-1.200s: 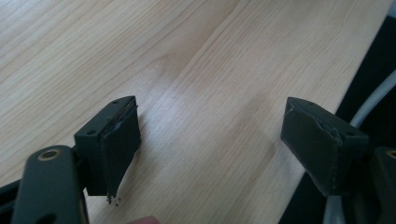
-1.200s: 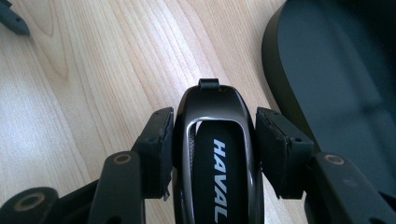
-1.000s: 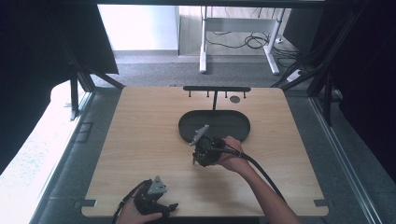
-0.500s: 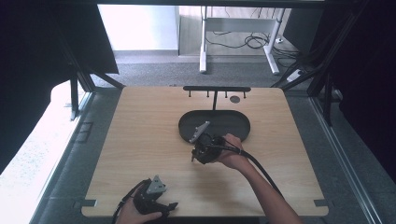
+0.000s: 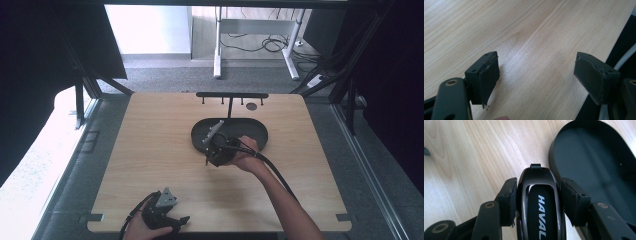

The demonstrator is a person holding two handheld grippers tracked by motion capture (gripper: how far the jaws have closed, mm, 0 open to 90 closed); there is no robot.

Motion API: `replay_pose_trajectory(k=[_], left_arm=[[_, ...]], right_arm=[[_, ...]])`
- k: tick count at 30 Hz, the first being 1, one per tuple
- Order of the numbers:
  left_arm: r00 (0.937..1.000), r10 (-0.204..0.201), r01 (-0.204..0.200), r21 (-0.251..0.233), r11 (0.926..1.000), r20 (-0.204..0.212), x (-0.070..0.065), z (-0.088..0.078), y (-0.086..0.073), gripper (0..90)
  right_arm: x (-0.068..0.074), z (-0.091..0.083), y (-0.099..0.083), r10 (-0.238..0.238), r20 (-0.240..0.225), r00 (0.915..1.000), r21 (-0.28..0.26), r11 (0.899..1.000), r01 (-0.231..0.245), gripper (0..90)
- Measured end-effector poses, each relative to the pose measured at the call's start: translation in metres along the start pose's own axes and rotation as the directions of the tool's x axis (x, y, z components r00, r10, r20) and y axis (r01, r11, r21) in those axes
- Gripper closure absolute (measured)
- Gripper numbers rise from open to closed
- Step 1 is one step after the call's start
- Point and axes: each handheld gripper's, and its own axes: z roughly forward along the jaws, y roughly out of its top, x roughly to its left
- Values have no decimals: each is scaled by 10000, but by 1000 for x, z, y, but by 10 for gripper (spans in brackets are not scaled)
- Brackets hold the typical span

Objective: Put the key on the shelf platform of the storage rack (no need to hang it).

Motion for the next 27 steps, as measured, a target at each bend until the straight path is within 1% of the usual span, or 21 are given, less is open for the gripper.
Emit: replay_pose_trajectory(k=[2,3,10,11,12,13,15,17,18,19,21,27], left_arm=[[10000,-9,9,-20,10000,-1,0,0,0,207],[10000,-27,27,-40,10000,-10,1,-1,0,208],[10000,-54,54,-91,9999,-3,2,-2,-1,208],[10000,-72,72,-99,9999,-1,2,-3,-1,208],[10000,-72,72,-99,9999,-1,2,-3,-1,208],[10000,-99,99,-149,9998,10,2,-4,-1,208],[9999,-141,141,-166,9998,14,3,-5,-1,208],[9999,-146,147,-176,9997,31,4,-6,-1,208],[9998,-194,194,-218,9996,29,4,-6,-2,208],[9998,-214,214,-225,9995,27,5,-6,-2,208],[9996,-265,267,-242,9994,78,7,-6,-3,209],[9993,-347,350,-205,9992,150,9,-3,-3,209]], right_arm=[[-2,0,1,95,-11,10000,-59,9999,-95,496],[-6,-1,4,144,11,9999,-97,9999,-144,496],[-14,1,11,232,-3,9997,-100,9997,-232,496],[-19,3,14,247,-4,9997,-62,9997,-247,496],[-19,3,14,247,-4,9997,-62,9997,-247,496],[-25,6,16,317,7,9995,-23,9995,-317,496],[-30,9,18,404,-8,9992,-20,9992,-404,496],[-32,10,19,490,13,9988,52,9988,-491,496],[-35,11,20,536,30,9986,13,9986,-536,496],[-42,15,21,621,5,9981,73,9980,-621,496],[-46,18,23,674,11,9977,107,9977,-674,496],[-57,21,30,863,-141,9962,-67,9962,-864,496]])
